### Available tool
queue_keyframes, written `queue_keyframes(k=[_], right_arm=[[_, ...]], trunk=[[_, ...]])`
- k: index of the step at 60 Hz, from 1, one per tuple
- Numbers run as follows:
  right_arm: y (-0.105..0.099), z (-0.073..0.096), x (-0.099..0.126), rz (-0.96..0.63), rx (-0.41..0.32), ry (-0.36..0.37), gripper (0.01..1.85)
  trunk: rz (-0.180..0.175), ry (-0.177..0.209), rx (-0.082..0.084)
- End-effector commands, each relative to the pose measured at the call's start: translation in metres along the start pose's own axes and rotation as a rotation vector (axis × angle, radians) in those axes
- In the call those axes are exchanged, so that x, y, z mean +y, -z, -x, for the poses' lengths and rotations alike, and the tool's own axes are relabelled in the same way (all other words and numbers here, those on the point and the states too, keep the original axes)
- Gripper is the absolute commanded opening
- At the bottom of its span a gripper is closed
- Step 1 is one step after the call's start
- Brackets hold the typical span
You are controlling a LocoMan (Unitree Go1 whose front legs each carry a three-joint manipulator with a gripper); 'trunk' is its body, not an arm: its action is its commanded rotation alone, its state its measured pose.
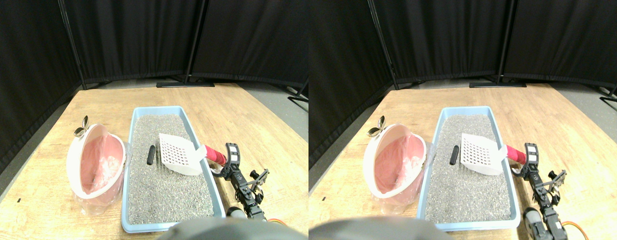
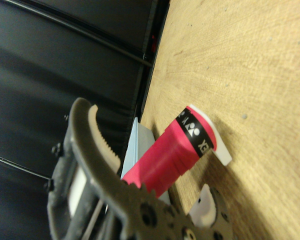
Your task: Scoop (unimanual)
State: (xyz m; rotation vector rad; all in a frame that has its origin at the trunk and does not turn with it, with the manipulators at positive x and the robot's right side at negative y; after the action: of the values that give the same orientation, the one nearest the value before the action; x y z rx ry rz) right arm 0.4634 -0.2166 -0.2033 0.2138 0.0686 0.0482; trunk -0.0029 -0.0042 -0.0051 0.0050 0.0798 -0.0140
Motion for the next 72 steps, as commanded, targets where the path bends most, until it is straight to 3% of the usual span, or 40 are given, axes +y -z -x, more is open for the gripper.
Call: queue_keyframes(k=[1,25,53,66,68,70,71,72], right_arm=[[-0.005,-0.005,-0.001,-0.008,-0.015,-0.003,0.97],[-0.001,-0.023,0.003,-0.022,0.045,0.049,1.01],[0.007,-0.037,0.009,-0.070,0.058,0.033,0.99],[0.007,-0.039,0.007,-0.066,0.050,0.015,0.74],[0.008,-0.040,0.007,-0.036,0.037,0.003,0.56],[0.008,-0.041,0.006,-0.016,0.011,-0.018,0.25],[0.008,-0.041,0.006,-0.016,0.011,-0.018,0.25],[0.008,-0.041,0.006,-0.014,0.003,-0.027,0.07]], trunk=[[0.015,-0.009,0.017],[0.028,-0.026,0.028],[0.027,-0.029,0.032],[0.029,-0.028,0.030],[0.029,-0.028,0.030],[0.029,-0.027,0.031],[0.029,-0.027,0.030],[0.029,-0.027,0.030]])
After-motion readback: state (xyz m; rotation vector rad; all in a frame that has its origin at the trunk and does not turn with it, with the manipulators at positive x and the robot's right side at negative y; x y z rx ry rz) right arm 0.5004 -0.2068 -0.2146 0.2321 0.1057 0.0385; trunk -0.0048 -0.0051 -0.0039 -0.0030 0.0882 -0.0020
